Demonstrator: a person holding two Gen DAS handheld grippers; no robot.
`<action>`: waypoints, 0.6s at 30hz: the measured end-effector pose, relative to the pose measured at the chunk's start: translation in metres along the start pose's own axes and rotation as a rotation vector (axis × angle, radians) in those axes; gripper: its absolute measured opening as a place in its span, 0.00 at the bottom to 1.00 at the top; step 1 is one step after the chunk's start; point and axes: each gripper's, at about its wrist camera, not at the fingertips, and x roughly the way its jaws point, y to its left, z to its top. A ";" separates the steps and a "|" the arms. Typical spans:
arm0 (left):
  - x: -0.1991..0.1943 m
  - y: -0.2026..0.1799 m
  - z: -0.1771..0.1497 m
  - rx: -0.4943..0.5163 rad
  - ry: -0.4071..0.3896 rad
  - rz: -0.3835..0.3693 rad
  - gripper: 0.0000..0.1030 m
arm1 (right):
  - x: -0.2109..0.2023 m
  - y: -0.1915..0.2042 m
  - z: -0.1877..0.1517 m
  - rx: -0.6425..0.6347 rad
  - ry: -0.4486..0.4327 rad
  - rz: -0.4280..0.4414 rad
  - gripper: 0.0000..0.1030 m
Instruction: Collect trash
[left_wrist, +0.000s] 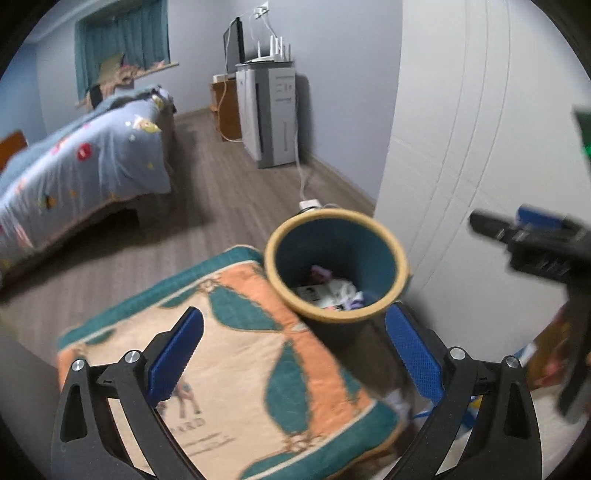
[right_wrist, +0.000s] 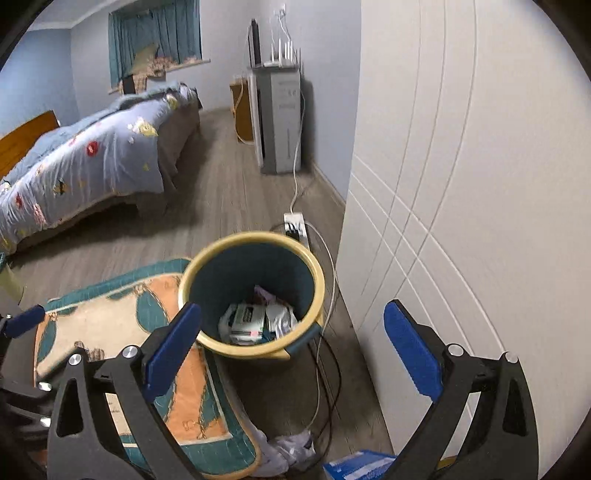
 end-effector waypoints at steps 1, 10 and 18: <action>0.002 0.002 -0.001 0.013 0.004 0.002 0.95 | 0.002 0.002 -0.001 -0.006 0.011 -0.002 0.94; 0.010 0.020 0.007 -0.020 0.025 0.049 0.95 | 0.001 0.018 -0.004 -0.068 -0.002 0.009 0.94; -0.027 0.017 0.014 -0.023 -0.147 0.042 0.95 | -0.019 0.019 -0.001 -0.094 -0.107 -0.023 0.94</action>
